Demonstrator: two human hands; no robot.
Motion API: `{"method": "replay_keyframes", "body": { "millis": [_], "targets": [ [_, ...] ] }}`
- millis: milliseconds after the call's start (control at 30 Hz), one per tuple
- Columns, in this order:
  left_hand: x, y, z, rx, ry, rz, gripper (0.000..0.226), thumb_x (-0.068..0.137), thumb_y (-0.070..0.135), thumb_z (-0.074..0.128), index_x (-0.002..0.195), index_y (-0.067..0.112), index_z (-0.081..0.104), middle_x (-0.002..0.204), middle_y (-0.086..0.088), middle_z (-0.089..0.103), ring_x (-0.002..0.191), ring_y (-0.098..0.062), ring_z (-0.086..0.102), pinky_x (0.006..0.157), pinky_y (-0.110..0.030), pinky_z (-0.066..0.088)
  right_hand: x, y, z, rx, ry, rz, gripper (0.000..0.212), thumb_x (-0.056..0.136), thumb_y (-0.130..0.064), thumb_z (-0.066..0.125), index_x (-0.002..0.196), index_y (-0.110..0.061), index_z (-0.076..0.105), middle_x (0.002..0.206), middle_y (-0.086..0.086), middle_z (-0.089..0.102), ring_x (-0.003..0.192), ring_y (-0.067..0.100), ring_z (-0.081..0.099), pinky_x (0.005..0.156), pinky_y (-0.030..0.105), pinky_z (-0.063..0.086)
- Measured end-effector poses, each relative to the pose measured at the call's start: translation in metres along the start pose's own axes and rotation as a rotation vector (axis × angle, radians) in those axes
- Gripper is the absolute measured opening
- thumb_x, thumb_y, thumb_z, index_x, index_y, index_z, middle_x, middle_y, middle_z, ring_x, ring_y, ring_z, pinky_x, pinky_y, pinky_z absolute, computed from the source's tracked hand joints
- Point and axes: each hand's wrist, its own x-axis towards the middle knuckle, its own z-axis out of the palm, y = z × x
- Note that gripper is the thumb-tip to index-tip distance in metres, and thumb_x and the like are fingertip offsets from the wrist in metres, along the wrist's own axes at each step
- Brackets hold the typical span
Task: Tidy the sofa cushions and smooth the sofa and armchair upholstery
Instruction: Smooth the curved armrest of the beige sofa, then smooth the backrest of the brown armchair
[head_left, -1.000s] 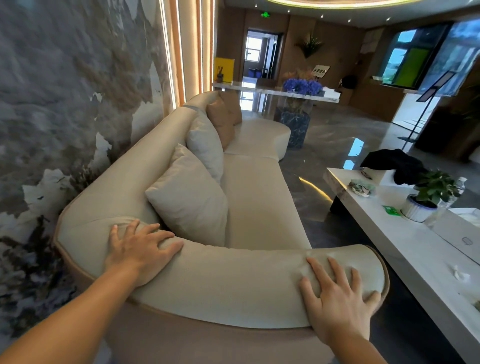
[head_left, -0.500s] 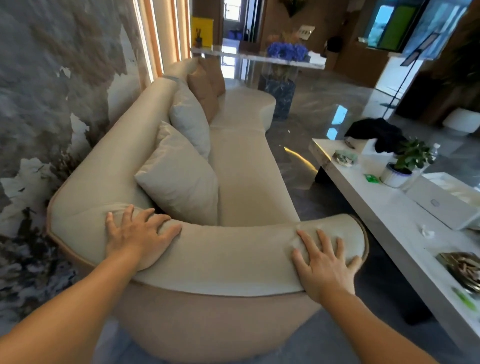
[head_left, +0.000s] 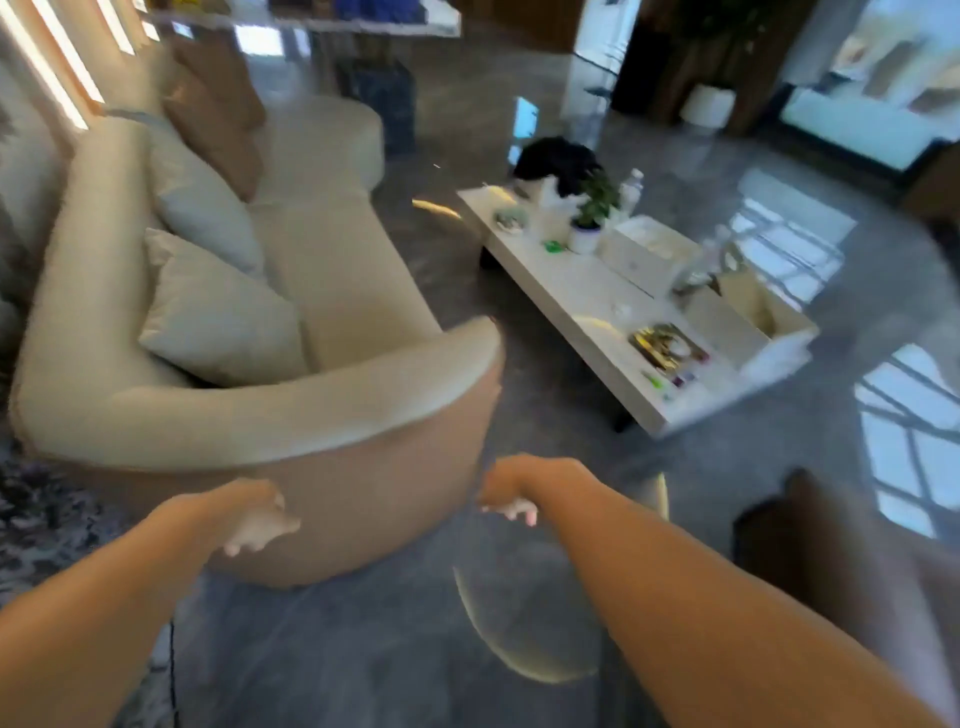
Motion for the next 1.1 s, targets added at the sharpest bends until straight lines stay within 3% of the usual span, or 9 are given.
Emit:
{"method": "replay_keyframes", "body": {
  "millis": [67,133,233,300,567,800,867,1000,1100],
  "targets": [
    [-0.049,0.050,0.026,0.111,0.035,0.103,0.035,0.097,0.040,0.043,0.103,0.014,0.066,0.109,-0.011,0.072,0.090,-0.026,0.071,0.077,-0.029,0.054,-0.063,0.041,0.032,0.088,0.044,0.017,0.030,0.096,-0.026,0.043,0.109,-0.007,0.062,0.116,0.016,0.069,0.087,0.033,0.069,0.058,0.033,0.049],
    [-0.102,0.118,0.064,0.311,0.115,0.278,0.036,0.096,0.042,0.041,0.104,0.018,0.067,0.120,-0.009,0.067,0.103,-0.026,0.065,0.085,-0.030,0.049,-0.143,0.104,0.072,0.234,0.133,0.044,0.031,0.095,-0.016,0.043,0.116,-0.004,0.063,0.114,0.015,0.069,0.098,0.034,0.069,0.060,0.034,0.048],
    [-0.195,0.226,0.137,0.531,0.104,0.581,0.030,0.095,0.044,0.042,0.089,0.023,0.062,0.117,-0.007,0.066,0.105,-0.027,0.061,0.080,-0.031,0.046,-0.268,0.210,0.159,0.479,0.286,0.224,0.032,0.094,-0.022,0.048,0.116,-0.007,0.067,0.105,0.012,0.066,0.111,0.033,0.063,0.081,0.035,0.050],
    [-0.257,0.300,0.194,0.663,0.057,0.724,0.026,0.092,0.045,0.045,0.080,0.025,0.057,0.110,-0.005,0.067,0.100,-0.026,0.063,0.074,-0.030,0.046,-0.356,0.287,0.228,0.532,0.341,0.414,0.037,0.096,-0.022,0.043,0.120,-0.004,0.065,0.124,0.019,0.064,0.120,0.036,0.058,0.094,0.037,0.046],
    [-0.463,0.523,0.386,1.001,0.000,1.397,0.039,0.091,0.053,0.044,0.116,0.025,0.057,0.124,-0.006,0.060,0.114,-0.028,0.058,0.095,-0.040,0.048,-0.652,0.439,0.483,0.842,0.585,1.043,0.031,0.093,-0.024,0.048,0.114,-0.010,0.067,0.117,0.015,0.067,0.111,0.034,0.062,0.083,0.031,0.046],
    [-0.553,0.604,0.499,0.852,-0.081,1.529,0.082,0.084,0.075,0.038,0.148,0.026,0.025,0.152,-0.001,0.030,0.135,-0.030,0.034,0.107,-0.049,0.039,-0.699,0.470,0.537,0.906,0.861,1.018,0.006,0.089,-0.030,0.051,0.093,-0.031,0.056,0.107,0.010,0.062,0.106,0.035,0.057,0.087,0.038,0.049],
    [-0.566,0.624,0.526,0.781,-0.061,1.577,0.093,0.079,0.079,0.037,0.152,0.027,0.012,0.157,-0.003,0.019,0.140,-0.031,0.025,0.109,-0.051,0.037,-0.699,0.499,0.536,0.830,0.874,1.090,0.023,0.090,-0.044,0.049,0.109,-0.033,0.053,0.117,0.009,0.050,0.117,0.036,0.045,0.094,0.050,0.046],
    [-0.576,0.664,0.573,0.752,0.013,1.700,0.104,0.070,0.086,0.034,0.150,0.039,-0.014,0.163,0.001,-0.013,0.149,-0.030,-0.008,0.119,-0.057,0.013,-0.701,0.564,0.552,0.760,0.824,1.215,0.057,0.088,-0.070,0.029,0.143,-0.054,0.026,0.162,-0.002,0.007,0.148,0.038,-0.002,0.110,0.074,0.005],
    [-0.572,0.678,0.604,0.661,0.071,1.729,0.107,0.067,0.088,0.036,0.147,0.045,-0.020,0.163,0.003,-0.017,0.148,-0.028,-0.017,0.119,-0.059,0.004,-0.696,0.597,0.580,0.818,0.893,1.277,0.064,0.083,-0.078,0.021,0.144,-0.061,0.012,0.165,-0.010,-0.006,0.149,0.035,-0.021,0.111,0.075,-0.006]
  ]
}}
